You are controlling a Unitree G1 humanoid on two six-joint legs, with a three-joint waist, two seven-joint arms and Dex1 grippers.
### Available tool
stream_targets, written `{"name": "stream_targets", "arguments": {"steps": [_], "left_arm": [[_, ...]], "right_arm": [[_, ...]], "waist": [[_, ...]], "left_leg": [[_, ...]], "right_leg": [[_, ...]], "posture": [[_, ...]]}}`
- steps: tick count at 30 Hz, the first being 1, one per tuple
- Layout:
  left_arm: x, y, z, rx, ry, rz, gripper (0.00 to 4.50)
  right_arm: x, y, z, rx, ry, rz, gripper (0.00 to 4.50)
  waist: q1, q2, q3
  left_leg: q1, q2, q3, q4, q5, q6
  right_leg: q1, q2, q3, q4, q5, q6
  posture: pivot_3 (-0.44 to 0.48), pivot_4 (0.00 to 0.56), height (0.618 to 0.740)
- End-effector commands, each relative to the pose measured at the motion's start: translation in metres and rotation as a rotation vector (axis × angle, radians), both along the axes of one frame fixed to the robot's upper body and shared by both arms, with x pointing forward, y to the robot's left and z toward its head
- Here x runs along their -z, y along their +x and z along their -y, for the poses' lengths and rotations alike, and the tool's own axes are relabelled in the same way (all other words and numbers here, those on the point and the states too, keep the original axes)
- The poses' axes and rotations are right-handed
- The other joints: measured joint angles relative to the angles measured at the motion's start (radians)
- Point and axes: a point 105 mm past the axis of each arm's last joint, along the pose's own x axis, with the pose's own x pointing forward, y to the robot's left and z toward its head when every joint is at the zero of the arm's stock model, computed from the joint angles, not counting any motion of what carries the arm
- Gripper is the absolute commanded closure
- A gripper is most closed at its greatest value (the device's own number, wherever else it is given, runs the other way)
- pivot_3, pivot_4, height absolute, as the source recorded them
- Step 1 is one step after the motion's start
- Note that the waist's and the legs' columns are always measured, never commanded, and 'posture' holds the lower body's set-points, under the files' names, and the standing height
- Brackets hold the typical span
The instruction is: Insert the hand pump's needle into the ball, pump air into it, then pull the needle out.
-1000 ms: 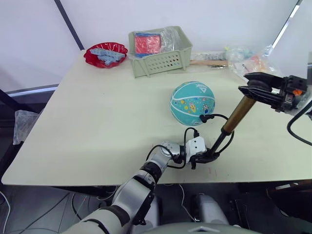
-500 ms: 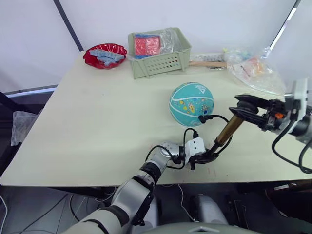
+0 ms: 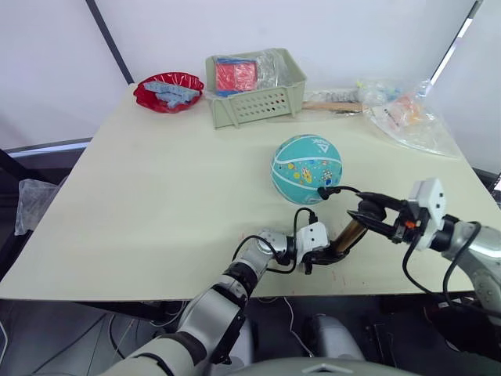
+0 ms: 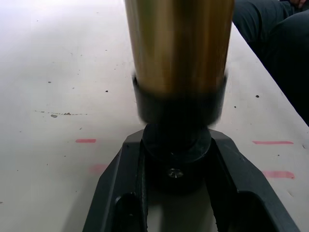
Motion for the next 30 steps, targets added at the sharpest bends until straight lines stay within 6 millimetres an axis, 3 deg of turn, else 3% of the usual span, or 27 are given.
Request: {"name": "stream_targets", "arguments": {"steps": [1,4,7,12,19,30], "left_arm": [[0.037,-0.014,-0.025,-0.037,0.122,-0.114,3.35],[0.038,-0.014,-0.024,-0.035,0.123,-0.113,3.35],[0.037,-0.014,-0.024,-0.036,0.124,-0.114,3.35],[0.036,-0.013,-0.024,-0.036,0.124,-0.113,3.35],[0.038,-0.015,-0.023,-0.029,0.123,-0.113,3.35],[0.038,-0.013,-0.024,-0.031,0.132,-0.110,3.35]], "right_arm": [[0.037,-0.013,-0.007,-0.046,-0.014,-0.163,2.88],[0.027,-0.010,-0.009,-0.044,0.014,-0.139,2.88],[-0.012,0.001,-0.004,-0.035,0.049,-0.035,2.88],[-0.048,0.007,0.000,-0.041,0.107,0.034,2.88],[-0.115,0.011,0.015,-0.044,0.146,0.172,2.88],[-0.181,0.003,0.030,-0.029,0.201,0.317,2.88]], "waist": [[0.000,-0.001,0.000],[0.000,-0.001,-0.002],[0.000,0.000,-0.001],[0.003,0.006,0.006],[0.002,0.011,0.014],[0.002,0.012,0.015]], "left_leg": [[0.000,0.000,0.000,0.000,0.000,0.000],[0.000,0.000,0.000,0.000,0.000,0.000],[0.000,0.000,0.000,0.000,0.000,0.000],[-0.002,-0.001,0.000,0.000,0.000,0.000],[-0.003,-0.002,0.001,0.001,0.000,0.000],[-0.003,-0.002,0.001,0.001,0.000,0.000]], "right_leg": [[0.000,0.000,0.000,0.000,0.000,0.000],[0.000,0.000,-0.001,0.000,0.000,0.000],[0.000,0.000,0.000,0.000,0.000,0.000],[-0.001,0.000,0.000,0.000,0.002,-0.003],[-0.001,-0.001,0.000,0.000,0.001,-0.002],[-0.001,-0.001,0.000,0.000,0.002,-0.002]], "posture": [[0.000,0.150,0.735],[0.000,0.150,0.735],[0.000,0.150,0.735],[0.000,0.150,0.735],[0.000,0.150,0.735],[0.000,0.150,0.735]]}}
